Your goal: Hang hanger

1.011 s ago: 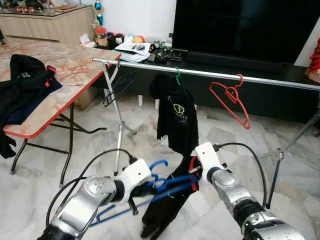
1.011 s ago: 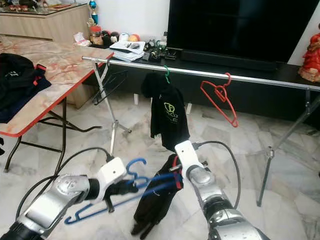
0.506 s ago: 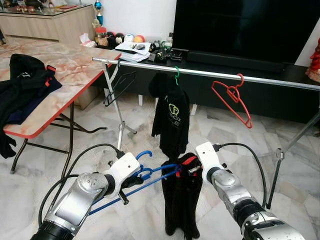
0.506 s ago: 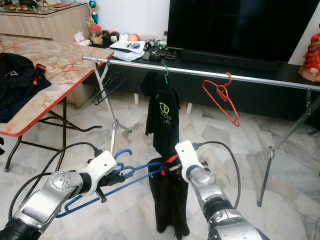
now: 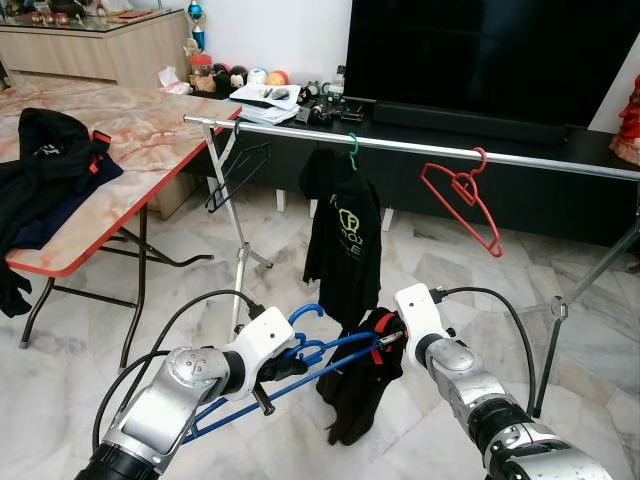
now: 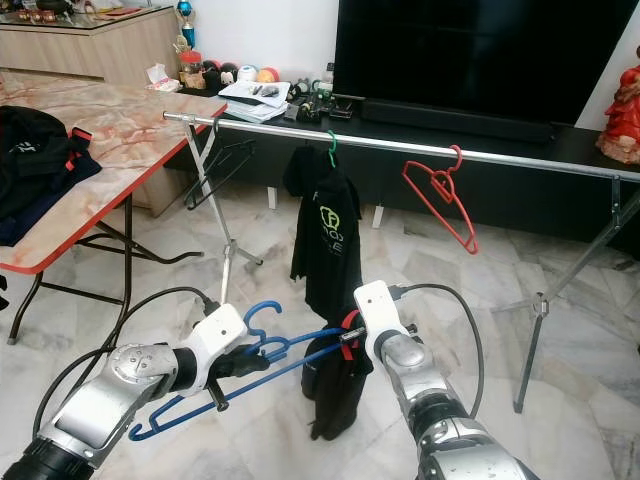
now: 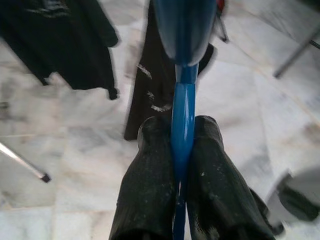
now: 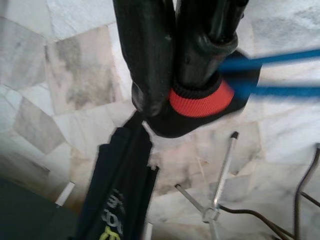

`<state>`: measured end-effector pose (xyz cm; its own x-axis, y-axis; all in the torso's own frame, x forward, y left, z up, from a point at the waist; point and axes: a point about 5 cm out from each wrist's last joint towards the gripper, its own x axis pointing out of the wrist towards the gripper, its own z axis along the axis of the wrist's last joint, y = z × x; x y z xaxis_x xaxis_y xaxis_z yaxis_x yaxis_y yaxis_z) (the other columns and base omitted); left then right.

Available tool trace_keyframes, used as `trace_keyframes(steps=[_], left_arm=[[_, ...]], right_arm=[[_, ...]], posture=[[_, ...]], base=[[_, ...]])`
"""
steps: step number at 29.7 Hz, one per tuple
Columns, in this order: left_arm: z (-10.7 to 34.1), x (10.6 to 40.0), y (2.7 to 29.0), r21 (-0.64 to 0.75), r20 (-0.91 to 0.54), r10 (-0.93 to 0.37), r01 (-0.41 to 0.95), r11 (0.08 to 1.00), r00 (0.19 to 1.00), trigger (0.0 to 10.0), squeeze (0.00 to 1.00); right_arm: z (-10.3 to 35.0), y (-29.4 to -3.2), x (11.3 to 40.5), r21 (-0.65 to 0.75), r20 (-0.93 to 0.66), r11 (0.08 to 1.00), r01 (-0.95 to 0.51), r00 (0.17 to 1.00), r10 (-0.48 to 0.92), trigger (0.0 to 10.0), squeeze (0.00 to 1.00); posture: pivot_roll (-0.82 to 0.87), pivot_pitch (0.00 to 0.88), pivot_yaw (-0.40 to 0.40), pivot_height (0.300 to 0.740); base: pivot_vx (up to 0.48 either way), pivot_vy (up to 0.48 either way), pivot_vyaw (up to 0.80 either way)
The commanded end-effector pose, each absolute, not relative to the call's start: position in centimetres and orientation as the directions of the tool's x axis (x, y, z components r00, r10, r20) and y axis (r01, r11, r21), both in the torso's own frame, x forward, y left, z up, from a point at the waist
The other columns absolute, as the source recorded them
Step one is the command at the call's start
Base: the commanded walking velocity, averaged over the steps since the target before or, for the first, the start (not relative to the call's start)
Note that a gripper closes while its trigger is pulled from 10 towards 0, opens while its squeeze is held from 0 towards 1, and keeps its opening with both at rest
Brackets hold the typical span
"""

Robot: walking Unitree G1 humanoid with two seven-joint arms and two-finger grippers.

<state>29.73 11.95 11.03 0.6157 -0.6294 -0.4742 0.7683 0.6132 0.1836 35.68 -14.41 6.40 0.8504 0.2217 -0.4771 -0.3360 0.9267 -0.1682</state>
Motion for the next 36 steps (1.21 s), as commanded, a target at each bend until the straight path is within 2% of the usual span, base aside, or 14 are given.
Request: trace_keyframes(steps=[1,8,11,14,20,28,32,35,36], left_arm=[[12.8,31.4,12.3,0.249,-0.388,-0.572,0.680,0.690,0.723,10.0,0.00],[14.0,32.1,12.8,0.266,-0.313,-0.541,0.619,0.739,0.781,10.0,0.00],[13.8,31.9,13.1,0.274,-0.342,-0.541,0.632,0.725,0.768,10.0,0.00],[12.2,31.1,13.8,0.337,-0.467,-0.522,0.690,0.641,0.714,10.0,0.00],[12.0,31.6,14.0,0.385,-0.456,-0.458,0.633,0.672,0.763,10.0,0.00],[11.6,31.5,13.6,0.398,-0.473,-0.462,0.649,0.648,0.750,10.0,0.00],[11.4,31.7,13.7,0.431,-0.477,-0.436,0.635,0.641,0.763,10.0,0.00],[11.4,31.8,13.7,0.437,-0.472,-0.428,0.627,0.645,0.770,10.0,0.00],[11.4,31.8,13.7,0.437,-0.472,-0.428,0.627,0.645,0.770,10.0,0.00]], right_arm=[[7.3,-14.1,36.2,-0.156,-0.453,0.930,-0.334,0.860,0.233,10.0,0.00],[6.8,-14.1,35.9,-0.152,-0.467,0.927,-0.342,0.852,0.237,10.0,0.00],[6.7,-14.3,35.8,-0.174,-0.476,0.916,-0.362,0.845,0.244,10.0,0.00],[6.8,-14.6,35.8,-0.191,-0.487,0.897,-0.399,0.832,0.267,10.0,0.00],[6.8,-15.0,35.8,-0.198,-0.507,0.869,-0.453,0.806,0.305,10.0,0.00],[6.5,-14.9,35.4,-0.177,-0.533,0.831,-0.527,0.761,0.370,10.0,0.00],[6.5,-14.9,35.2,-0.164,-0.552,0.794,-0.585,0.722,0.418,10.0,0.00],[6.3,-15.5,34.8,-0.247,-0.607,0.699,-0.671,0.669,0.428,10.0,0.00],[6.3,-15.5,34.8,-0.247,-0.607,0.699,-0.671,0.669,0.428,10.0,0.00]], posture=[[0.19,0.000,-0.065,0.740],[0.19,0.000,-0.064,0.740],[0.19,0.000,-0.064,0.740],[0.19,0.000,-0.065,0.740],[0.19,0.000,-0.071,0.740],[0.19,0.000,-0.072,0.740],[0.19,0.000,-0.074,0.740],[0.18,0.000,-0.078,0.740],[0.18,0.000,-0.078,0.740]], base=[[0.000,0.000,0.00],[0.000,0.000,0.00],[0.000,0.000,0.00],[0.000,0.000,0.00],[0.000,0.000,0.00],[0.000,0.000,0.00],[0.000,0.000,0.00],[0.000,0.000,0.00],[0.000,0.000,0.00]])
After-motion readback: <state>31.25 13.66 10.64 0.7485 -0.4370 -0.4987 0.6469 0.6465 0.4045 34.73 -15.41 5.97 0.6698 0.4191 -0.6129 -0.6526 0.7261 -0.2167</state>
